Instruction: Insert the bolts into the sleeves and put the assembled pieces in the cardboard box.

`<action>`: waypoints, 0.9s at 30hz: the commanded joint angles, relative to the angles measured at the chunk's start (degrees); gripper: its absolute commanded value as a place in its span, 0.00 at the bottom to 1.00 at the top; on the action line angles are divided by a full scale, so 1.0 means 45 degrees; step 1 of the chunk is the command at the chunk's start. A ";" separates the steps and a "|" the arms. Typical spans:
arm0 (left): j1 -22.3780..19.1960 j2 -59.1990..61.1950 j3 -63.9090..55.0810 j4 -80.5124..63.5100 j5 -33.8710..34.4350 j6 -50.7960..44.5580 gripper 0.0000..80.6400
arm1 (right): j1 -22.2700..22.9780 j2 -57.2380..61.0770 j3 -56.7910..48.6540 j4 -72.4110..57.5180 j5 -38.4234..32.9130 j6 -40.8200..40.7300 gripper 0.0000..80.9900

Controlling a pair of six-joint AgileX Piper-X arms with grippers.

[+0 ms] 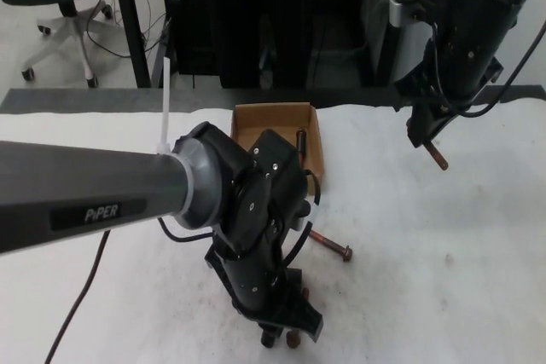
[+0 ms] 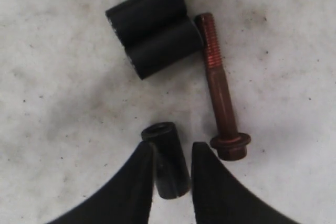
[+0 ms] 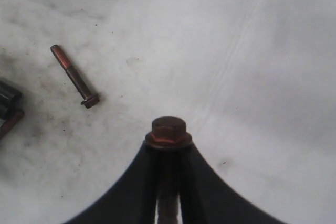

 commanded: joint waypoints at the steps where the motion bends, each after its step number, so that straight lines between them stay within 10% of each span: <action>1: -0.0049 0.0042 -0.0118 0.0377 -0.0113 0.0006 0.30 | -0.0035 -0.0184 -0.0023 -0.0114 -0.0099 -0.0028 0.01; 27: -0.0049 0.0497 -0.0118 0.0934 -0.0330 0.0385 0.30 | -0.0035 -0.0184 -0.0023 -0.0114 -0.0099 -0.0028 0.01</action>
